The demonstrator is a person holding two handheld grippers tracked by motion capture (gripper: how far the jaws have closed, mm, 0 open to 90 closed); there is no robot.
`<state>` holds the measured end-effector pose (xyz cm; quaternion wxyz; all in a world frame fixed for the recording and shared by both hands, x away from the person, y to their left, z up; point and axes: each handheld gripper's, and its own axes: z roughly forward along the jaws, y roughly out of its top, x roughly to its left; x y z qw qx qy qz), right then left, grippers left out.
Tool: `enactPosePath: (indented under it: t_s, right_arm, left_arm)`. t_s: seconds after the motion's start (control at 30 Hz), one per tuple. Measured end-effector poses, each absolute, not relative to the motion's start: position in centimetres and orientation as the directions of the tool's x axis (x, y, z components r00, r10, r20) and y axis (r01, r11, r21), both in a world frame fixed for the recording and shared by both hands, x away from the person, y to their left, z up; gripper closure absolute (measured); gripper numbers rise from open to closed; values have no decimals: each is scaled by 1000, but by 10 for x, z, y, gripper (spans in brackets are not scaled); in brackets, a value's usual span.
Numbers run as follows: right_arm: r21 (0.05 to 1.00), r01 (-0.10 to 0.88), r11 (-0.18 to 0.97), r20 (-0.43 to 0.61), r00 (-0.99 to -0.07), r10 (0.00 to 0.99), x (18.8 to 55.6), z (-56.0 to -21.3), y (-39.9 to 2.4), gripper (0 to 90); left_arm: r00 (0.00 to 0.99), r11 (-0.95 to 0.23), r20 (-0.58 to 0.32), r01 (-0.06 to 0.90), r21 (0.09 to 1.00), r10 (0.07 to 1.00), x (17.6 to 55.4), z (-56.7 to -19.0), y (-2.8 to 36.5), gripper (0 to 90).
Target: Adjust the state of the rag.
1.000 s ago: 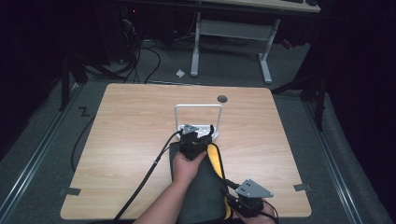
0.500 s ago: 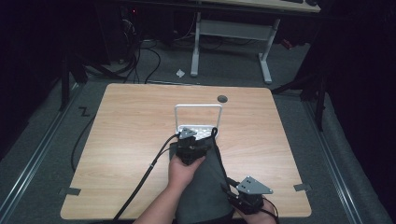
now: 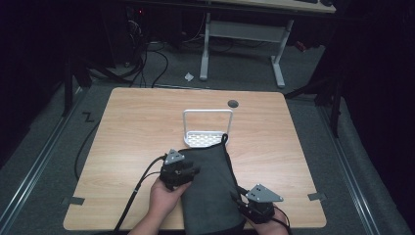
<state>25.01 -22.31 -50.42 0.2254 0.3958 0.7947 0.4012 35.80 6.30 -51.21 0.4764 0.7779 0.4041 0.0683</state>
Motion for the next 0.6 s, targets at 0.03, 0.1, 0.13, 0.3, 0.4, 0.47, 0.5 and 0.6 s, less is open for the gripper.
enactPosePath:
  t_s: [0.03,0.1,0.13,0.3,0.4,0.47,0.5,0.6]
  right_arm:
    - [816,450,364,-40,-584,811,250,-505,-223,683]
    - [815,450,365,-41,-583,812,252,-505,-223,681]
    - [816,451,362,-41,-579,814,254,-505,-223,685]
    - [813,462,354,-37,-566,824,277,-500,-221,825]
    - [805,468,365,-47,-563,825,297,-500,-215,859]
    - [796,484,363,-43,-553,832,314,-502,-212,867]
    - [792,489,367,-50,-547,836,322,-503,-210,868]
    - [782,507,363,-53,-526,849,345,-505,-206,869]
  left_arm:
    - [664,-227,-274,565,793,695,355,-514,67,589]
    - [666,-238,-271,569,787,695,347,-517,75,589]
    - [666,-244,-264,568,786,698,344,-519,78,591]
    - [668,-289,-226,567,771,709,341,-526,84,699]
    - [667,-297,-224,573,764,710,343,-528,83,749]
    - [668,-301,-226,576,760,709,344,-528,83,766]
    - [668,-299,-228,577,760,708,344,-527,84,767]
    - [667,-298,-223,573,764,711,344,-525,85,773]
